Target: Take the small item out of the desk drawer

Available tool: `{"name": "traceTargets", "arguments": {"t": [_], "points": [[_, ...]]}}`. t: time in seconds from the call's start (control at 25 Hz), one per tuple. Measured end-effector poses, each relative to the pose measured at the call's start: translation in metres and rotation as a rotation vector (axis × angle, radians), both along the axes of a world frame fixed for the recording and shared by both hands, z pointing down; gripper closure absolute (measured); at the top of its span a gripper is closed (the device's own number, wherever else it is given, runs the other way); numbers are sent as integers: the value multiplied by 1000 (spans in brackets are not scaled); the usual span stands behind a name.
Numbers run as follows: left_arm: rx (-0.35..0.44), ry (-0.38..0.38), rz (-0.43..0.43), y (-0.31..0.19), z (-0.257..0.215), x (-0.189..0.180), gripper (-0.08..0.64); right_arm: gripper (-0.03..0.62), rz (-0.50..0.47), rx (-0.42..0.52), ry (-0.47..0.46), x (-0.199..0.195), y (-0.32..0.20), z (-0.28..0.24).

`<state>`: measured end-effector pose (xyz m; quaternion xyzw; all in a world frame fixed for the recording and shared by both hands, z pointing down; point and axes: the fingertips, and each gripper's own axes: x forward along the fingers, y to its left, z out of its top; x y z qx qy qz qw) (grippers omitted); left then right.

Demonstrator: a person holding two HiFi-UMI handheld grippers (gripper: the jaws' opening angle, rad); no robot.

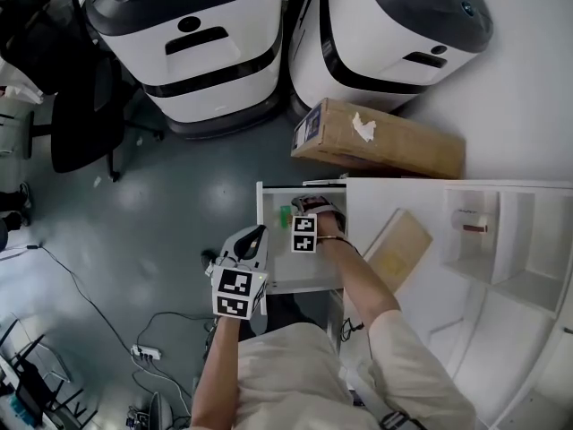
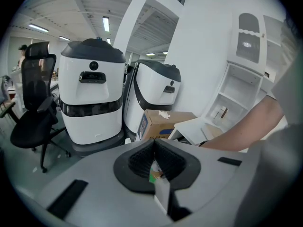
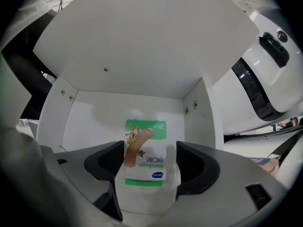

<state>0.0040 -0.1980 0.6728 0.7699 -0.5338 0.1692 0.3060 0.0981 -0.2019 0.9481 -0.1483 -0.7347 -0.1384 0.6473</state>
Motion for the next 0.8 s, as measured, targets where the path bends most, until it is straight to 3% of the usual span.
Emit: {"name": "traceTargets", "arguments": {"t": [0.24,0.52,0.8], "points": [[-1,6,-27,8,4,-10,543,224,-4,8,6,1,1,22],[-24,9,-74,22,17,-28,543,232,58,-58,-1,2,1,26],[-17,9,-72,31,13,-40,543,235,215,-56,-15,-5,1,17]]}}
